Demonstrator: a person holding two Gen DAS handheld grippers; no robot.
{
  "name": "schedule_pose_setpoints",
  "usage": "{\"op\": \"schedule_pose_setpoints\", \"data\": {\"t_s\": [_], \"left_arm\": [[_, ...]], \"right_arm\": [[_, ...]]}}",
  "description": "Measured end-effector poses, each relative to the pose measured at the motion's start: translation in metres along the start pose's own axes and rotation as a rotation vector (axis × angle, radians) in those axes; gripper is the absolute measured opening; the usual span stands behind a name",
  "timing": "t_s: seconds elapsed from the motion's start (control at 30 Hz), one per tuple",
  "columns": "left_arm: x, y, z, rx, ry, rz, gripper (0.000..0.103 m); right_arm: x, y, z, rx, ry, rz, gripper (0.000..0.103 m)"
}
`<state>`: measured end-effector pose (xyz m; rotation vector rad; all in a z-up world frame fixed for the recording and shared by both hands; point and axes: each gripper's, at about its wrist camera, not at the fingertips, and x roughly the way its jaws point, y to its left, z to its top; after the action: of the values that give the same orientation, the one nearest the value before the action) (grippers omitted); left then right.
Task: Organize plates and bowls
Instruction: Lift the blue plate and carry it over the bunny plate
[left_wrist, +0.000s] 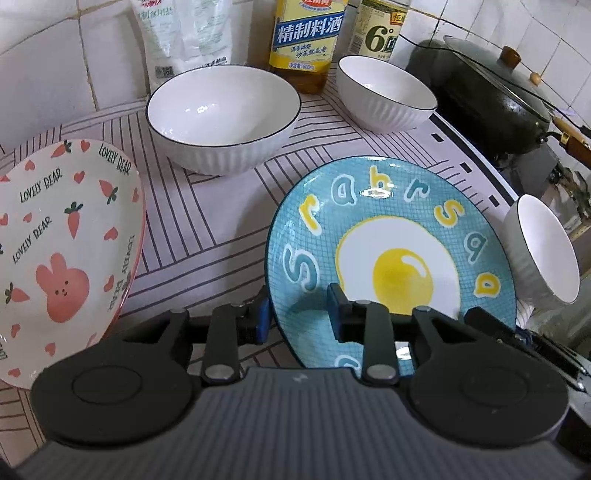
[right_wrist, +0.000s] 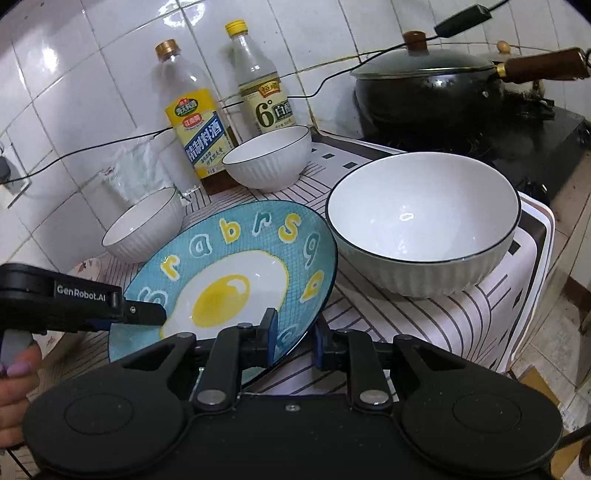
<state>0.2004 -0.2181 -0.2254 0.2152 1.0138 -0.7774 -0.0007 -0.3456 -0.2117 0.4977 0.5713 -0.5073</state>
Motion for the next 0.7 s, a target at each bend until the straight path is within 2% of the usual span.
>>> {"op": "schedule_pose_setpoints", "data": {"t_s": [0.33,0.7], "left_arm": [[-0.017,0.011,-0.015,-0.035,0.03,-0.015,0.029],[-0.07,0.026,-0.031,-0.025,0.054,-0.031,0.029]], "right_arm": [[-0.01,0.009,0.0,-0.068,0.042,0.045,0.024],[-0.043,0.041,0.006,-0.128,0.095,0.092,0.025]]}}
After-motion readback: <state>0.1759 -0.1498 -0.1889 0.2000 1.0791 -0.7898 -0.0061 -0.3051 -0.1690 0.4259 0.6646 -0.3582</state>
